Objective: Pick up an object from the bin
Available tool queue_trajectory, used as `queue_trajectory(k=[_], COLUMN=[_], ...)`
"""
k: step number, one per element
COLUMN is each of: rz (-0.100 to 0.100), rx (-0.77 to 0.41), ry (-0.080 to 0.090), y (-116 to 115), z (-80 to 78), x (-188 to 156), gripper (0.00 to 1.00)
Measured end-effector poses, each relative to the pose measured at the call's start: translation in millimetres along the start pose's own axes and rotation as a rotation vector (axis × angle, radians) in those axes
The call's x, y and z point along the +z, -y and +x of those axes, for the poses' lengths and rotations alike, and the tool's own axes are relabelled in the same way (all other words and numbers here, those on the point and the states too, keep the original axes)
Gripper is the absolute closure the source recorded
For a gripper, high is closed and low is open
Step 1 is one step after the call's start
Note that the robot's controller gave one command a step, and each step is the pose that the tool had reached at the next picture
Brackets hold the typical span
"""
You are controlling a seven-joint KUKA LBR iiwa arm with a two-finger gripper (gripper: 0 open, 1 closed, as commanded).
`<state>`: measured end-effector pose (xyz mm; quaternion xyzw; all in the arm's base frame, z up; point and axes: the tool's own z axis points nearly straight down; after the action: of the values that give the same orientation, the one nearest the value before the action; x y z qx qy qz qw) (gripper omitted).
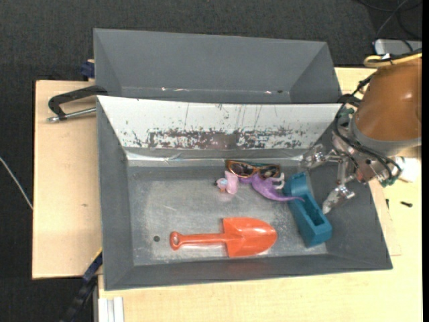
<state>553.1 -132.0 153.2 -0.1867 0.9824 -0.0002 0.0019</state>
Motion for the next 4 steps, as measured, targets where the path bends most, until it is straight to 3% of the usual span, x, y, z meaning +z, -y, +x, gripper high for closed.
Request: queue_trajectory(k=[1,2,3,4], rz=[0.003,0.011,0.013,0.018], rx=[-0.025,0.106,0.169,0.208], ry=[0.007,0.010,0.021,0.010], y=[20.6,-7.2,-18.6,-41.3], z=[-18.1,0.3,8.0,-1.8], x=[37.3,63.1,67.2,66.2], gripper=[0.00,0.00,0.00,0.00])
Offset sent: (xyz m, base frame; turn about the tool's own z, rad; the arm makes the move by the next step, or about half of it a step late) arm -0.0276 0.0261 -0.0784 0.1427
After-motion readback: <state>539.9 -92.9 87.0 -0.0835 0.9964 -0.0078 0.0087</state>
